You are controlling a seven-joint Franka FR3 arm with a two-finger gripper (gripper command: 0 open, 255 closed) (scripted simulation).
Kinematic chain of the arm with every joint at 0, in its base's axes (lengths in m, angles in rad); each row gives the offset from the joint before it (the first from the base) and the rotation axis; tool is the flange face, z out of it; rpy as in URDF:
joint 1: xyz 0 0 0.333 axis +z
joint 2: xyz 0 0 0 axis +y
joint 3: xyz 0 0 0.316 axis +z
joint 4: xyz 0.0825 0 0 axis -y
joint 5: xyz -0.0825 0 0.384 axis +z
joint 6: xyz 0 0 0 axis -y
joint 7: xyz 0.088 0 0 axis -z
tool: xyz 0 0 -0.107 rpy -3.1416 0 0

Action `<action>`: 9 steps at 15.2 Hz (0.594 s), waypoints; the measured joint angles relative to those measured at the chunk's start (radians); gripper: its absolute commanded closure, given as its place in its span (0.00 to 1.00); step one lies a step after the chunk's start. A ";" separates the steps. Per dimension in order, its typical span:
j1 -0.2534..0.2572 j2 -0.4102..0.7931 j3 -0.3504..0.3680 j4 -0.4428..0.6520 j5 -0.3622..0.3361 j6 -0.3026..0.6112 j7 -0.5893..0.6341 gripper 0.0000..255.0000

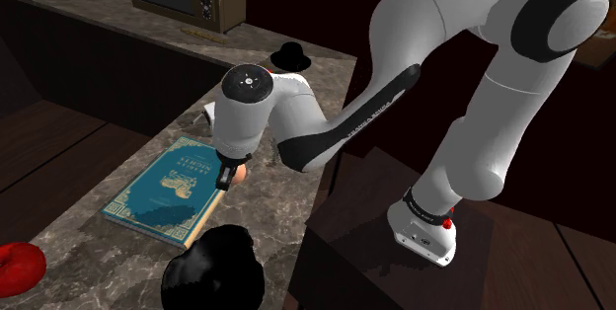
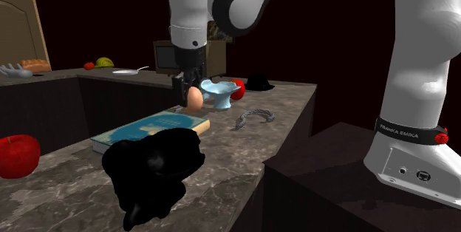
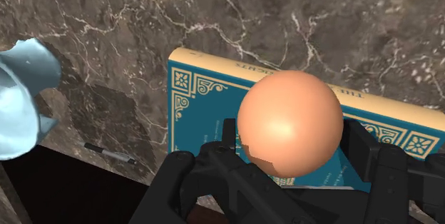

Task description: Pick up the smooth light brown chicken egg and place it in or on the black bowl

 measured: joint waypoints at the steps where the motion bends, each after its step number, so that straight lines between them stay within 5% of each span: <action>1: -0.002 -0.009 0.003 0.001 0.011 -0.006 -0.009 1.00; 9: -0.013 -0.087 0.023 0.028 0.112 -0.081 -0.098 1.00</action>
